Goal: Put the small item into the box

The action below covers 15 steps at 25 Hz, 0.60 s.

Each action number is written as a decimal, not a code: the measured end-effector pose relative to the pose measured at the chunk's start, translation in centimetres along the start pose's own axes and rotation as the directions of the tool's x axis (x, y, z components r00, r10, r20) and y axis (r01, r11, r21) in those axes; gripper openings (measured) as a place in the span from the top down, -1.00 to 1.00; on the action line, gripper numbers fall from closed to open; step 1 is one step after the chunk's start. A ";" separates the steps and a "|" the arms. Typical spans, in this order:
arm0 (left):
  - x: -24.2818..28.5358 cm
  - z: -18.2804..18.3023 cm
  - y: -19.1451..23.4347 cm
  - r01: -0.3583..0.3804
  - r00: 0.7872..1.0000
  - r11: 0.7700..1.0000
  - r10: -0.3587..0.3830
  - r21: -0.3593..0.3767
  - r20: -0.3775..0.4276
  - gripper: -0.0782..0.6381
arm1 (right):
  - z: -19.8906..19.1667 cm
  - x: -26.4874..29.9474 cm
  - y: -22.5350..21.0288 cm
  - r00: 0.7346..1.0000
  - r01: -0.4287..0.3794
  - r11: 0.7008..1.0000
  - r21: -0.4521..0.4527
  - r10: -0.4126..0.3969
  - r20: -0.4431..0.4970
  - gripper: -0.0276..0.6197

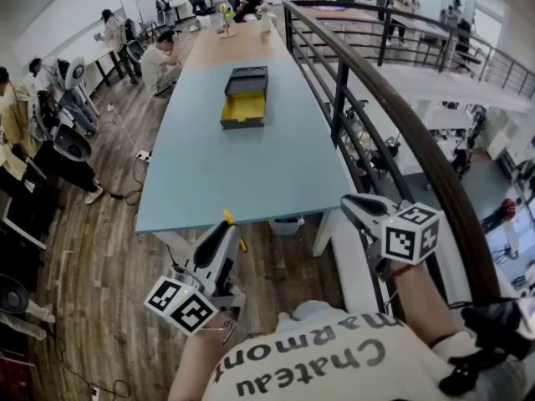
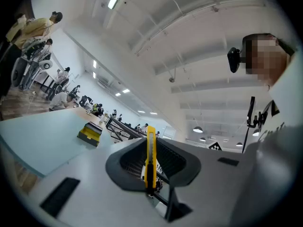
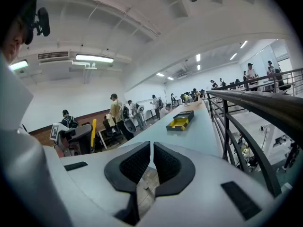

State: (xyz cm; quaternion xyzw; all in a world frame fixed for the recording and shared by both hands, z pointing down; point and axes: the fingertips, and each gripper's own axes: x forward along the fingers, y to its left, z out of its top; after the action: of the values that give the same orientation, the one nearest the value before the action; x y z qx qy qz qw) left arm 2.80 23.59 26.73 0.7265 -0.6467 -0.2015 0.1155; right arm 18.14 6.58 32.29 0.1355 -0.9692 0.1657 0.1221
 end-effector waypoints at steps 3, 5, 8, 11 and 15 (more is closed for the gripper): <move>0.1 -0.1 0.5 0.002 1.000 1.000 -0.002 0.004 -0.002 0.61 | -0.4 0.4 -0.1 1.000 0.002 1.000 0.002 -0.002 0.002 0.76; 0.0 -0.2 0.6 0.002 1.000 1.000 -0.002 0.002 0.001 0.61 | -0.8 0.4 -0.1 1.000 0.002 1.000 0.007 -0.002 0.000 0.76; 0.1 0.0 1.0 0.003 1.000 1.000 -0.003 0.003 0.007 0.61 | -1.3 0.8 0.3 1.000 -0.002 1.000 0.012 0.002 -0.007 0.76; 0.8 -0.1 1.1 0.012 1.000 1.000 -0.012 -0.002 -0.005 0.61 | -1.3 1.6 0.2 1.000 -0.011 0.999 0.034 0.011 -0.013 0.76; 2.6 0.6 2.2 0.003 1.000 1.000 -0.003 0.020 -0.017 0.61 | 0.0 3.5 -0.8 0.999 -0.033 0.997 0.066 0.032 0.006 0.76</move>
State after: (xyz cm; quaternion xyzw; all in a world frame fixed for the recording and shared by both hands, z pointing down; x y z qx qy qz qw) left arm 0.79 20.74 26.81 0.7303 -0.6466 -0.1889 0.1134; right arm 15.14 5.06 33.50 0.1241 -0.9655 0.1994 0.1127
